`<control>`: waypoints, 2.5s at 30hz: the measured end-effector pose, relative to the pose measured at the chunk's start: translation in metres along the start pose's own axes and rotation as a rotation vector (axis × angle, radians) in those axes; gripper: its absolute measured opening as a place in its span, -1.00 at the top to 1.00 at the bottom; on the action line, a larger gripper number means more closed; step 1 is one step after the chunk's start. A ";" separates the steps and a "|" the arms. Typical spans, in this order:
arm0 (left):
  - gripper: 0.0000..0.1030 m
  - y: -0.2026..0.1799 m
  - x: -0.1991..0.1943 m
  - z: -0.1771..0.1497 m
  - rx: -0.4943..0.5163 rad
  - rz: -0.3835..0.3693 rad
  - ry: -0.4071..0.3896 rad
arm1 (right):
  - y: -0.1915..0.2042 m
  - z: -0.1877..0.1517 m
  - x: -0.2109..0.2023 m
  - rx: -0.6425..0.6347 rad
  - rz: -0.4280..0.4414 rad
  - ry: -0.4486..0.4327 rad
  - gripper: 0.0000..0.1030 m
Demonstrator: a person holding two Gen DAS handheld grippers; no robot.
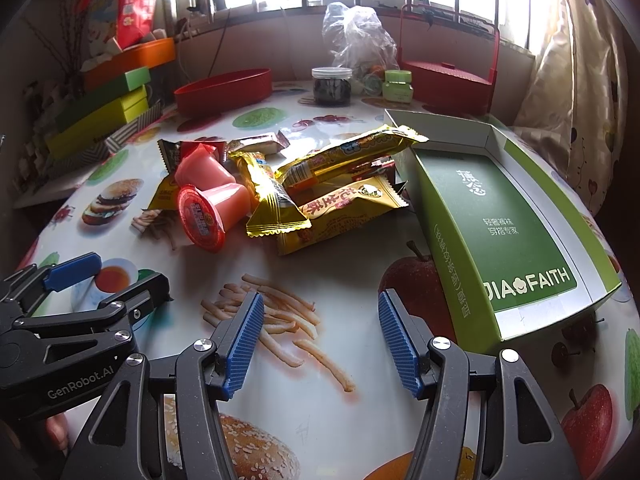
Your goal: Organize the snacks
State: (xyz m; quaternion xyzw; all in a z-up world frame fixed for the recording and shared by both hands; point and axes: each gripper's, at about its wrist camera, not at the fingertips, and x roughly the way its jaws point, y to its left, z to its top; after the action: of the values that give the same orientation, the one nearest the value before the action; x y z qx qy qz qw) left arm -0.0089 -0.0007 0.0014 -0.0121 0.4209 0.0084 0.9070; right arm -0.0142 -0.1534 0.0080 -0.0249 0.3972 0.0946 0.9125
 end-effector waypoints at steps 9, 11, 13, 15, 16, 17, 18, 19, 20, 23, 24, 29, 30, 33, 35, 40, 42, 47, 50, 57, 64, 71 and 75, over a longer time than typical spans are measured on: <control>-0.62 0.000 0.000 0.000 0.000 0.000 -0.001 | 0.000 0.000 0.000 0.000 0.001 -0.001 -0.17; -0.62 0.000 0.000 0.000 0.001 0.000 -0.001 | 0.000 0.000 0.000 0.000 0.001 -0.002 -0.17; -0.62 0.000 0.000 -0.001 0.000 0.000 -0.002 | 0.000 0.000 0.000 0.000 0.001 -0.002 -0.17; -0.62 0.000 0.000 -0.001 0.000 0.000 -0.002 | 0.000 0.000 0.000 0.000 0.000 -0.002 -0.17; -0.62 0.000 0.000 -0.001 0.000 0.000 -0.002 | 0.000 0.000 0.000 0.000 0.000 -0.002 -0.17; -0.62 0.000 0.000 -0.001 0.000 0.000 -0.002 | 0.000 0.000 0.001 0.000 0.000 -0.002 -0.17; -0.62 0.000 0.000 -0.001 0.000 0.000 -0.002 | 0.000 0.000 0.001 0.000 0.000 -0.002 -0.17; -0.62 0.000 0.000 -0.001 0.000 0.000 -0.002 | 0.000 0.000 0.000 0.000 0.000 -0.002 -0.17; -0.62 0.000 0.000 -0.001 0.000 0.000 -0.002 | 0.000 0.000 0.001 0.000 0.000 -0.002 -0.17; -0.62 0.000 0.000 -0.001 0.000 0.000 -0.002 | 0.000 0.000 0.001 0.000 0.000 -0.002 -0.17; -0.63 0.000 0.000 -0.001 0.000 0.000 -0.002 | 0.000 0.001 0.001 0.000 0.000 -0.002 -0.17; -0.62 0.000 0.000 -0.001 0.000 0.000 -0.003 | 0.001 0.000 0.001 -0.001 -0.001 -0.002 -0.17; -0.62 0.000 0.000 -0.001 0.000 0.000 -0.002 | 0.001 0.000 0.001 -0.001 -0.001 -0.002 -0.17; -0.62 0.000 -0.001 -0.001 0.000 0.000 -0.002 | 0.001 0.001 0.001 -0.001 0.000 -0.002 -0.17; -0.62 0.000 -0.001 -0.001 0.001 -0.001 -0.001 | 0.001 0.001 0.001 -0.001 -0.001 -0.002 -0.17; -0.62 -0.001 0.000 0.004 0.003 -0.004 0.006 | 0.001 0.001 0.001 -0.002 0.000 -0.001 -0.16; -0.62 -0.001 0.001 0.006 0.005 -0.008 0.011 | 0.002 0.002 0.003 -0.003 0.002 0.000 -0.16; -0.62 0.002 0.004 0.010 0.026 -0.041 0.032 | -0.004 0.004 0.001 0.026 0.053 0.004 -0.16; -0.62 0.011 0.003 0.014 -0.005 -0.094 0.039 | -0.005 0.009 -0.007 0.025 0.064 -0.032 -0.16; -0.62 0.025 0.005 0.024 -0.035 -0.137 0.058 | -0.001 0.036 -0.012 0.009 0.084 -0.055 -0.16; -0.62 0.036 0.011 0.049 -0.088 -0.177 0.050 | 0.003 0.067 0.002 -0.035 0.113 -0.039 -0.16; -0.62 0.043 0.029 0.070 -0.104 -0.162 0.055 | 0.012 0.083 0.032 -0.075 0.132 0.025 0.04; -0.48 0.046 0.042 0.077 -0.119 -0.168 0.067 | 0.014 0.087 0.044 -0.078 0.141 0.049 0.24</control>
State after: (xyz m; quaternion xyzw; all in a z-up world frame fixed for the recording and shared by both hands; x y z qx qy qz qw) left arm 0.0761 0.0476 0.0182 -0.1012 0.4474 -0.0430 0.8875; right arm 0.0752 -0.1226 0.0354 -0.0346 0.4164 0.1732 0.8919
